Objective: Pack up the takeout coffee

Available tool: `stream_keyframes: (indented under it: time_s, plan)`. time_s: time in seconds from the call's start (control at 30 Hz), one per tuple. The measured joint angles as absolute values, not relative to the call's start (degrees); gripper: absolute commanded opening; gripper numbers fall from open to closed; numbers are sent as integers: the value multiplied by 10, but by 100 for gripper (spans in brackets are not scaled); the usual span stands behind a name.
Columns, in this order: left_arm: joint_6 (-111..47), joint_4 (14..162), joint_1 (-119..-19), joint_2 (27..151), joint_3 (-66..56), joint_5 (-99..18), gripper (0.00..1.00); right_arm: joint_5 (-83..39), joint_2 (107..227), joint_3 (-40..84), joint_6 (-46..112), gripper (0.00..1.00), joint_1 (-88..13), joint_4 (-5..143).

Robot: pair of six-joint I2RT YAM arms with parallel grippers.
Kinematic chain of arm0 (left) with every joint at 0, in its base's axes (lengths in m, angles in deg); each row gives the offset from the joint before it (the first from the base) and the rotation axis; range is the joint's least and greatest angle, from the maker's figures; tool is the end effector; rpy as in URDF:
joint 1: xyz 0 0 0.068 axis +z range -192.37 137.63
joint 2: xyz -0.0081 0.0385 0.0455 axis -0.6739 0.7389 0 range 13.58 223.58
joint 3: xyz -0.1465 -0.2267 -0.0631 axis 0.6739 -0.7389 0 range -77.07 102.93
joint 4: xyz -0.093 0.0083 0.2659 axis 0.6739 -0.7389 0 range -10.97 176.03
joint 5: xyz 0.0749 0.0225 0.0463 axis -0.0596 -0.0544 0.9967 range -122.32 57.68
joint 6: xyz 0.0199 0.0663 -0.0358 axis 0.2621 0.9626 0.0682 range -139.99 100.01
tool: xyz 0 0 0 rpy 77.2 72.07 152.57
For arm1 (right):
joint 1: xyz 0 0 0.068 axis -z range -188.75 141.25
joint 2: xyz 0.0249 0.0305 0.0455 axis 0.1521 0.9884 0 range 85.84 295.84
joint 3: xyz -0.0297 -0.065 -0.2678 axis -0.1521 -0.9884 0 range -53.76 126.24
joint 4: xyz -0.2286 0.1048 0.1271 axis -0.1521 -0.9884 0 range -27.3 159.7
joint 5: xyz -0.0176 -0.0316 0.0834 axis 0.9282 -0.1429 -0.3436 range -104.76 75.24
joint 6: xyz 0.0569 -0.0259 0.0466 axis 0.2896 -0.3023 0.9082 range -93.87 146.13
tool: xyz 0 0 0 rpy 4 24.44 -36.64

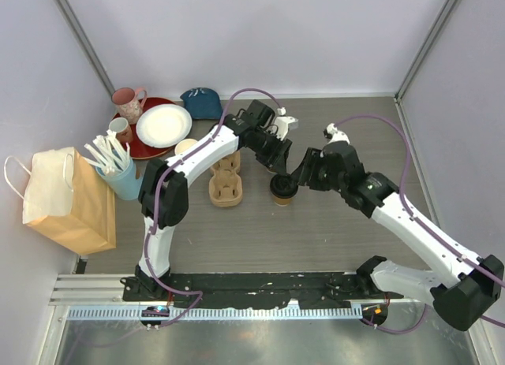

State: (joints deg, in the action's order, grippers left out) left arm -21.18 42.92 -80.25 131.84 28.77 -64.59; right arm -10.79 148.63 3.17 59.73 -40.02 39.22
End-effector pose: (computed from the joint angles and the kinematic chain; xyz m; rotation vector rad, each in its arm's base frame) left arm 0.3682 -0.3314 0.2440 1.0373 2.3881 -0.9762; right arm 0.2431 0.1423 0.3015 0.0855 2.2575 0.5468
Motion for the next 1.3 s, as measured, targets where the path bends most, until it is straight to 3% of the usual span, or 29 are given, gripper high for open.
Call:
stream_keyframes:
  time_s: [0.2, 0.53, 0.73, 1.3]
  plan:
    - [-214, 431, -803, 1318, 280, -647, 44, -73, 1493, -21, 735, 48, -478, 413]
    - [-227, 443, -803, 1318, 247, -655, 41, -53, 1537, -70, 848, 41, -499, 469]
    - [-242, 460, -802, 1317, 224, -663, 41, -51, 1537, -92, 860, 37, -467, 503]
    - [-270, 476, -810, 1277, 172, -692, 42, -69, 1559, -76, 768, 37, -384, 478]
